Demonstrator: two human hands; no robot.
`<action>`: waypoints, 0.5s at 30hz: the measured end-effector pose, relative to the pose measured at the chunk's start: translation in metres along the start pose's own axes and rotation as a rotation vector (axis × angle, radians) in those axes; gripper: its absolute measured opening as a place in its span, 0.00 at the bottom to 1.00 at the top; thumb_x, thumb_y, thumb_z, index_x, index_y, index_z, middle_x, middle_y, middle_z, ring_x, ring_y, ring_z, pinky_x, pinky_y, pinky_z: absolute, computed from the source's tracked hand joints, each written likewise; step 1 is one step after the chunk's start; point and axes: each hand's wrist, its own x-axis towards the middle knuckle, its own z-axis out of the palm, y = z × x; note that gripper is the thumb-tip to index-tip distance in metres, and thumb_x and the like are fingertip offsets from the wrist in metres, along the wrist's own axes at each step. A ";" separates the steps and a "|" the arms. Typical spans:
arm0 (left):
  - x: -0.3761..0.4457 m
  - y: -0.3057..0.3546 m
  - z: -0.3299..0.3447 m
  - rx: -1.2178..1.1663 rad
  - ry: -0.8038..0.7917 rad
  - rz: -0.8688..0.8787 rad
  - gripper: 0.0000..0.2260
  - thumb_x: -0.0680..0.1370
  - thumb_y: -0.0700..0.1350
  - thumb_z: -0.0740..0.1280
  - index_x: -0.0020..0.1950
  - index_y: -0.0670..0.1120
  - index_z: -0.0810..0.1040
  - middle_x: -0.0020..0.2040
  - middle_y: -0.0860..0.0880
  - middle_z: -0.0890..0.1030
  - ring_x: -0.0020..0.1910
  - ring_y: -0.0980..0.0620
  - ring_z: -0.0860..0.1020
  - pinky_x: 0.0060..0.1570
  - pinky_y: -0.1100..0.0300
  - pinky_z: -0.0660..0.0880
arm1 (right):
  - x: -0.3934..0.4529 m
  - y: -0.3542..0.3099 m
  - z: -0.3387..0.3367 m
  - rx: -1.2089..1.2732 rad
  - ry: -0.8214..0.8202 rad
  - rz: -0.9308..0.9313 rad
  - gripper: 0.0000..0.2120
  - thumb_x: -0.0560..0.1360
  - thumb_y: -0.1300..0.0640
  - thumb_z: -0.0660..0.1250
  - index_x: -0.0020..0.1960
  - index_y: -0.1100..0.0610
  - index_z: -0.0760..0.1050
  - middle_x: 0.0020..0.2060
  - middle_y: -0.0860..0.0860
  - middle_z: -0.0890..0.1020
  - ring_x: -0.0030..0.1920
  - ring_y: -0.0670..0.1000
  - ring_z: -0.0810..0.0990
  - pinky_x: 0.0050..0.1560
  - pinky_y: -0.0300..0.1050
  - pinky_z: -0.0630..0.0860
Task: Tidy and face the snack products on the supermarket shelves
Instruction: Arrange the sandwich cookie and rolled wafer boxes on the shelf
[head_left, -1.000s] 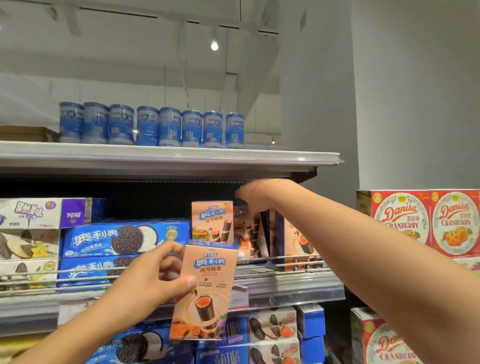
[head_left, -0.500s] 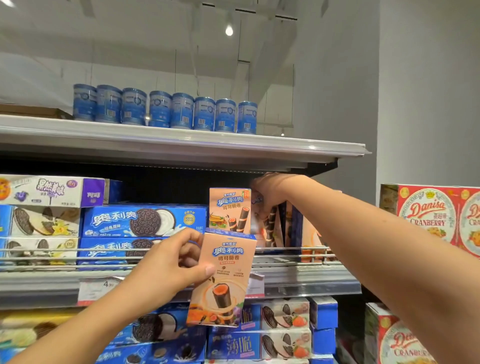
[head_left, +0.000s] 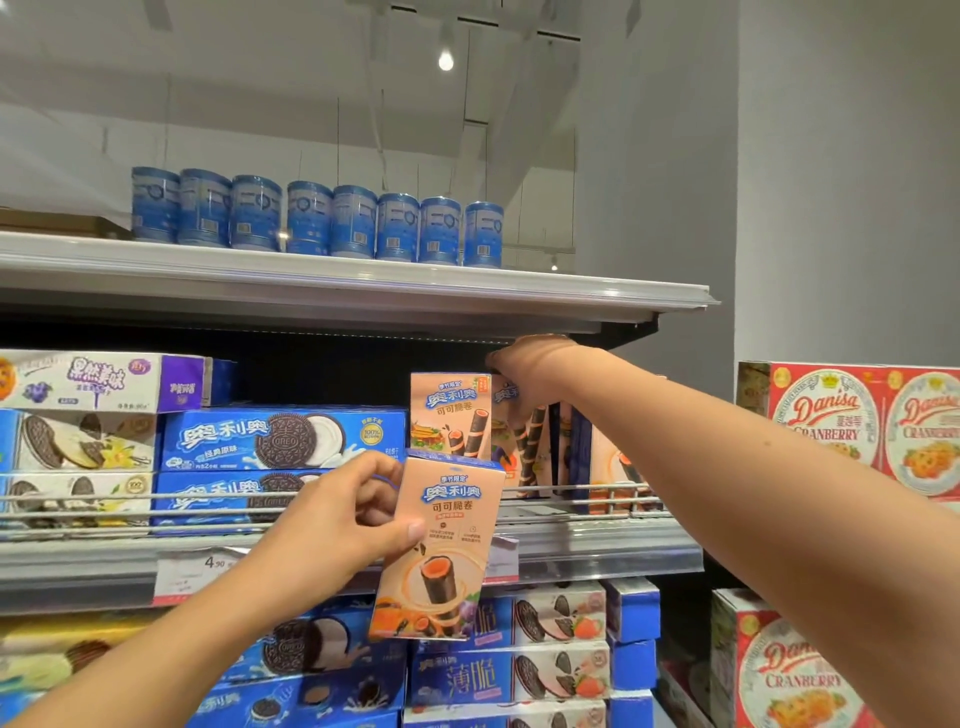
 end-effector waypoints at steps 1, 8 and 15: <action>0.000 0.001 0.000 -0.004 0.005 -0.005 0.15 0.74 0.44 0.77 0.55 0.52 0.76 0.47 0.53 0.86 0.44 0.52 0.85 0.49 0.50 0.82 | -0.001 -0.001 -0.001 -0.014 0.003 0.002 0.35 0.65 0.45 0.82 0.67 0.50 0.72 0.49 0.48 0.80 0.46 0.52 0.79 0.41 0.45 0.78; -0.001 0.003 0.001 -0.079 0.011 -0.023 0.14 0.74 0.42 0.77 0.55 0.49 0.77 0.47 0.49 0.87 0.45 0.47 0.85 0.51 0.46 0.82 | -0.005 -0.006 -0.005 -0.070 0.018 0.004 0.36 0.64 0.44 0.82 0.66 0.50 0.71 0.46 0.48 0.78 0.46 0.52 0.78 0.41 0.46 0.76; -0.001 0.001 0.000 -0.083 0.024 -0.020 0.14 0.73 0.43 0.77 0.55 0.50 0.77 0.46 0.50 0.87 0.44 0.49 0.85 0.50 0.47 0.82 | -0.006 -0.001 -0.002 0.012 -0.030 0.015 0.37 0.64 0.43 0.81 0.69 0.49 0.71 0.50 0.48 0.81 0.47 0.52 0.79 0.42 0.45 0.77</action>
